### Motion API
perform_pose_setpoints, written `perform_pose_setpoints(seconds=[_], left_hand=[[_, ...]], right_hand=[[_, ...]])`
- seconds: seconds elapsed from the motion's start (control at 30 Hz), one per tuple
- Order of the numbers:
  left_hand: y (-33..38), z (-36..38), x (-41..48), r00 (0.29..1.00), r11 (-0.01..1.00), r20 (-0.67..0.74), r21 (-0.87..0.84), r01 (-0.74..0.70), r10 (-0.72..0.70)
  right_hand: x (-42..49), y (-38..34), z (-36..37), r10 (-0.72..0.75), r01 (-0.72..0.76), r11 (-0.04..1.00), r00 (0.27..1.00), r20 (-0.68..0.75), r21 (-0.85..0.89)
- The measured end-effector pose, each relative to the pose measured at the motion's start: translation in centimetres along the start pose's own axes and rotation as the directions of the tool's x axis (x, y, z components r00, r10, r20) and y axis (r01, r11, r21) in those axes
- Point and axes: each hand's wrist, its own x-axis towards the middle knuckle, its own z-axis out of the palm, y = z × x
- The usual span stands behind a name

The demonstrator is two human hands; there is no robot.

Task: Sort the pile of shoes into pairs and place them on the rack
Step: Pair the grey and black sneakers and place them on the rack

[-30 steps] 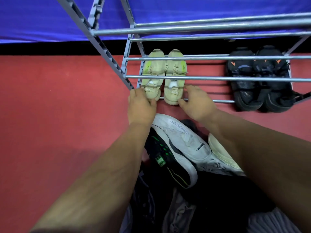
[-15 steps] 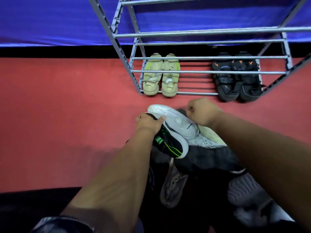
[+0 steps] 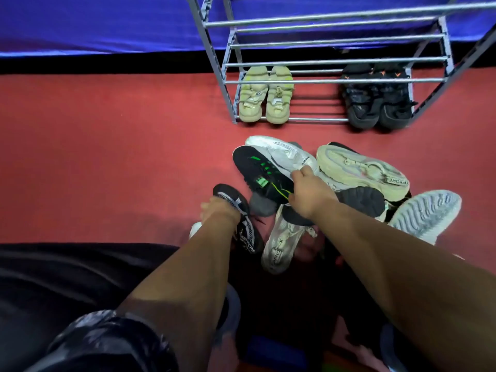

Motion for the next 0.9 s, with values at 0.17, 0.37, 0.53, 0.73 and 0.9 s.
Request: perform_pose_setpoints(seconds=[0.17,0.37,0.53,0.73,0.9], left_hand=[[-1.2,1.7,-2.2,0.954,0.974,0.282,-0.222,-0.039,0.102],[-0.4,1.1,-3.2,0.941,0.956,0.334,-0.287,0.056,0.045],[1.2,-0.4,-3.6,0.911,0.758,0.412,-0.597,0.262,0.010],[3.6,-6.7,-4.1,1.000,0.370,0.002,-0.929,-0.003,0.013],[6.8,-6.9,-6.0,0.932,0.354,0.063,-0.932,-0.073,0.358]], right_hand=[[-1.2,1.7,0.9,-0.034,0.033,0.997,0.999,0.002,0.075],[-2.2,5.1,0.9,0.080,-0.085,0.962,0.996,-0.028,-0.261],[-2.3,6.4,-0.8,0.122,-0.092,0.863,0.992,0.028,-0.496],[-2.4,7.3,-3.6,0.265,-0.158,0.880,0.946,0.187,-0.447],[-4.2,7.6,-5.2,0.293,-0.244,0.953,0.887,0.357,-0.177]])
